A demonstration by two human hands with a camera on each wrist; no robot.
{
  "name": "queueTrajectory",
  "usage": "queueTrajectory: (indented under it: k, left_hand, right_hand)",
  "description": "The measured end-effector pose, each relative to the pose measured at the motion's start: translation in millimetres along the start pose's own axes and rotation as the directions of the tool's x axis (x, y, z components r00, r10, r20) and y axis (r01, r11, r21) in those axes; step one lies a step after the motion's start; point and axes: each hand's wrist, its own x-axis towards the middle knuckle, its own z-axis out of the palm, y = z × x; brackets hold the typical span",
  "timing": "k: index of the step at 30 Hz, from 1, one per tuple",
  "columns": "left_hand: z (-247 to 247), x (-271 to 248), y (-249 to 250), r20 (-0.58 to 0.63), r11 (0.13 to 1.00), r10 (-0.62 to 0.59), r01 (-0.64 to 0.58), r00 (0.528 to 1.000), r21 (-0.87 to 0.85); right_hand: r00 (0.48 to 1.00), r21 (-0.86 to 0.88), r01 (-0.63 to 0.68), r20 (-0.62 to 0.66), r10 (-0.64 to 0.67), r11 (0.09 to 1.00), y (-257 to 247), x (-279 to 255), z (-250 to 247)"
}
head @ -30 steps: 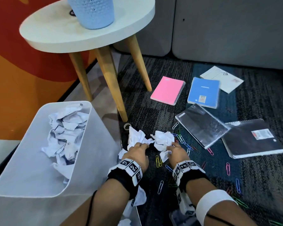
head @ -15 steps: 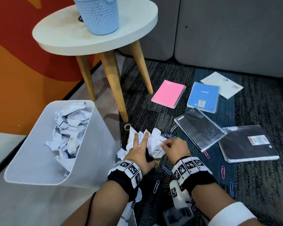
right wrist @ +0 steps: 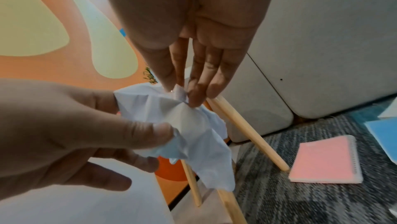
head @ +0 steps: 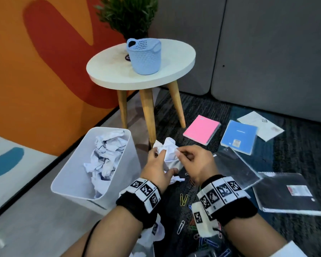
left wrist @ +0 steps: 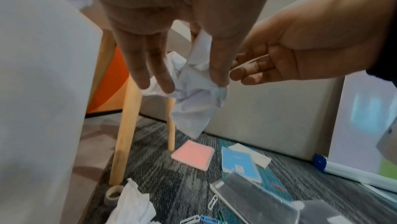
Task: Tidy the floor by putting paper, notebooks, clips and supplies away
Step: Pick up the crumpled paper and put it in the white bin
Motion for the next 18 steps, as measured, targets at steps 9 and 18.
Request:
queueTrajectory:
  k: [9, 18]
  left_hand:
    - [-83, -24, 29, -0.165, 0.998, -0.060, 0.061, 0.984, 0.002]
    - [-172, -66, 22, -0.297, 0.990, -0.115, 0.134, 0.948, 0.045]
  right_hand:
    - [0.986, 0.041, 0.154, -0.067, -0.151, 0.987, -67, 3, -15]
    - [0.972, 0.023, 0.235, -0.020, -0.234, 0.972, -112, 8, -3]
